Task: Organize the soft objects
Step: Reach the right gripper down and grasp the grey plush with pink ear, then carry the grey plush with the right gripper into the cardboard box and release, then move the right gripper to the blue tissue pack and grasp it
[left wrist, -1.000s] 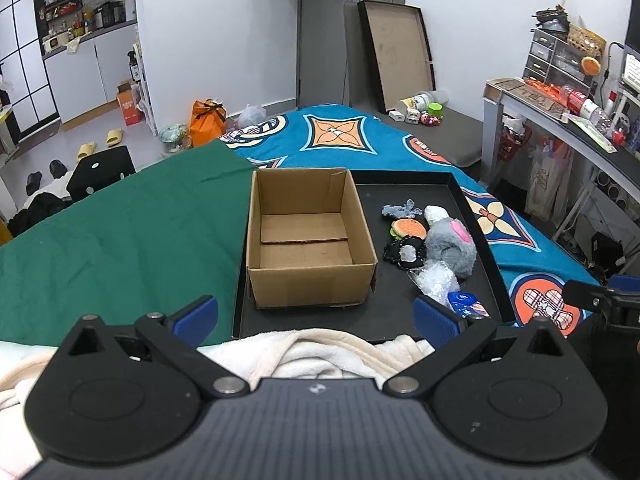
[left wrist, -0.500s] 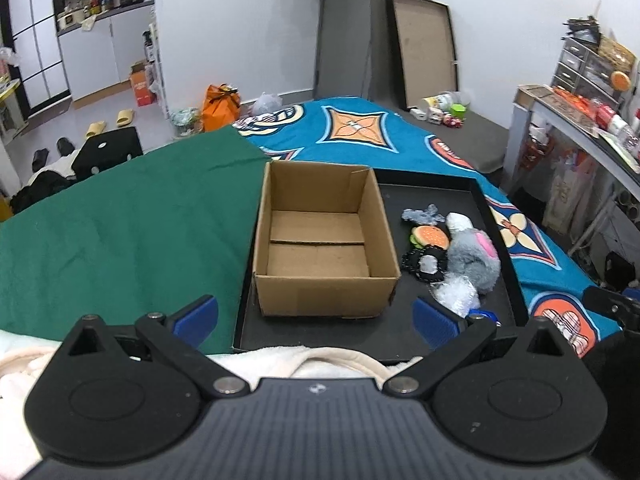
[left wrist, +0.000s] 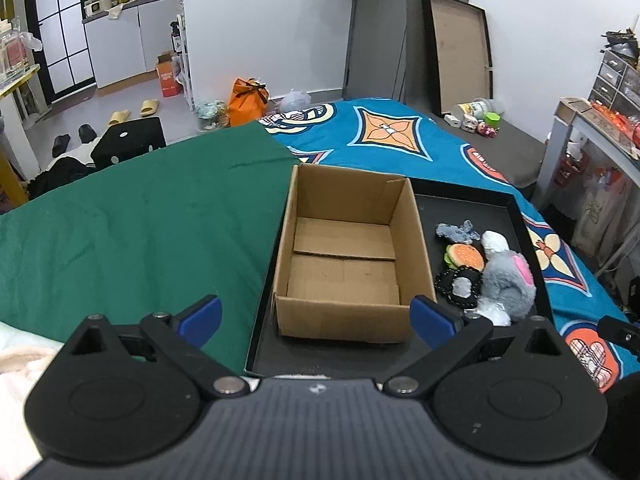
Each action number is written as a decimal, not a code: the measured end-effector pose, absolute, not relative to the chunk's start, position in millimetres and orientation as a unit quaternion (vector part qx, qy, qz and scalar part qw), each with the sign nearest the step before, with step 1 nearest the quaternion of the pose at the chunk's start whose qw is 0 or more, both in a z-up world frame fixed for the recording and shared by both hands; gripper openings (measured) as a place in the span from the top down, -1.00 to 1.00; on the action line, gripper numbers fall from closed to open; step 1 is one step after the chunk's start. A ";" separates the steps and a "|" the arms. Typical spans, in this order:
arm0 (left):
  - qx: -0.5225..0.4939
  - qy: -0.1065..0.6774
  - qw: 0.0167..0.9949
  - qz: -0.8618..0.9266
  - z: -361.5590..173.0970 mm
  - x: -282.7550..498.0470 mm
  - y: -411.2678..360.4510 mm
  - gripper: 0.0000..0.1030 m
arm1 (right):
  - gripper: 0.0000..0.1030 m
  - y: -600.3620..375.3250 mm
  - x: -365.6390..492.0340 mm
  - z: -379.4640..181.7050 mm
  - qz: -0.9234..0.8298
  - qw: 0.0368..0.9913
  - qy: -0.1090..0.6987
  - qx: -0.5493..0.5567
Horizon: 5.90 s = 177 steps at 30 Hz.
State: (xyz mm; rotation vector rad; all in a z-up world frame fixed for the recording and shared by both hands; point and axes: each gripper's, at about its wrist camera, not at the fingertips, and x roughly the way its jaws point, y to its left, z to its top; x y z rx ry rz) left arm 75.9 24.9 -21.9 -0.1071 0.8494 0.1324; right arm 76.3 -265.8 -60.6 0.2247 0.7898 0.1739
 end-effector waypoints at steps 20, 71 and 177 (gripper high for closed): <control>-0.037 0.473 0.874 0.103 -67.5 137.6 41.6 -0.42 | -0.81 -265.6 148.4 -112.4 0.077 0.882 0.444 0.138; -0.006 0.575 0.814 0.081 -97.5 183.2 65.1 0.82 | 0.01 -239.6 198.9 -132.1 0.091 0.859 0.500 0.065; 0.052 0.573 0.815 0.068 -92.5 182.3 30.5 -0.52 | -0.20 -230.3 155.1 -165.6 0.081 0.803 0.587 0.059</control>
